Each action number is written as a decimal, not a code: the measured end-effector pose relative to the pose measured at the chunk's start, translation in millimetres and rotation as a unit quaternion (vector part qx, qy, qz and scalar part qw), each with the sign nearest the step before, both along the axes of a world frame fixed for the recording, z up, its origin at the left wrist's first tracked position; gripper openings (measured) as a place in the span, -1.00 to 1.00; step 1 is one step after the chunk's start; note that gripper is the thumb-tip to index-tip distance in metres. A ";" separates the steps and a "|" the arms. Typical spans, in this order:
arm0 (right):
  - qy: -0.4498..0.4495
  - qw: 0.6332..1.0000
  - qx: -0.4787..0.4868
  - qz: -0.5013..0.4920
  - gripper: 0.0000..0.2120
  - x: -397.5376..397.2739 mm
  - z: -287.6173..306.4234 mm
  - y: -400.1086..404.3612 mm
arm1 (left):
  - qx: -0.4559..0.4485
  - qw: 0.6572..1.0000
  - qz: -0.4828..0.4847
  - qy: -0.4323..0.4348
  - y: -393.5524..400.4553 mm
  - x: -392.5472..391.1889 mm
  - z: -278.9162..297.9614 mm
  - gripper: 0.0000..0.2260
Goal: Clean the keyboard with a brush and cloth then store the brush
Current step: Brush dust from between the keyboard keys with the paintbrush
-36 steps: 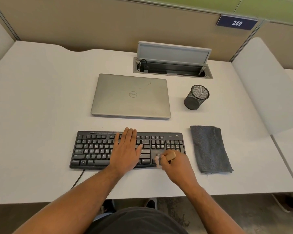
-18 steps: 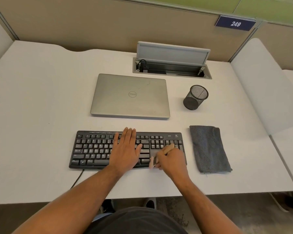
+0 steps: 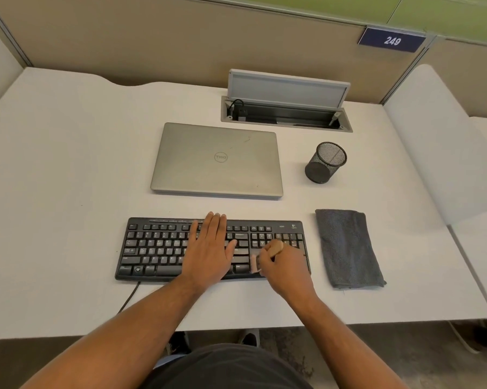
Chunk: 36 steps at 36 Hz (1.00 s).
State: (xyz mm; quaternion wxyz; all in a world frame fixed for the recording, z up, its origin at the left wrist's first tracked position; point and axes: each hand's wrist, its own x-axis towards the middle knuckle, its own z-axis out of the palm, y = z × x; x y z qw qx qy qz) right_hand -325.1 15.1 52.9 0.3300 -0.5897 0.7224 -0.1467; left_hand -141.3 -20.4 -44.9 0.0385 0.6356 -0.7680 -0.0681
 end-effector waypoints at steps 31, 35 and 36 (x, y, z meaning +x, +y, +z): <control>0.068 0.966 0.019 0.248 -0.90 -52.5 32.1 -43.7 | 0.025 1.000 -0.003 -0.006 -1.0 0.0 2.3 -0.35; 0.010 0.966 0.028 0.257 -0.90 -42.4 23.4 -35.9 | 0.021 1.000 -0.002 -0.006 -0.7 -0.2 1.4 -0.35; 0.011 0.966 0.032 0.257 -0.90 -42.7 22.3 -35.1 | 0.022 1.000 -0.002 -0.007 -0.8 -0.2 1.8 -0.35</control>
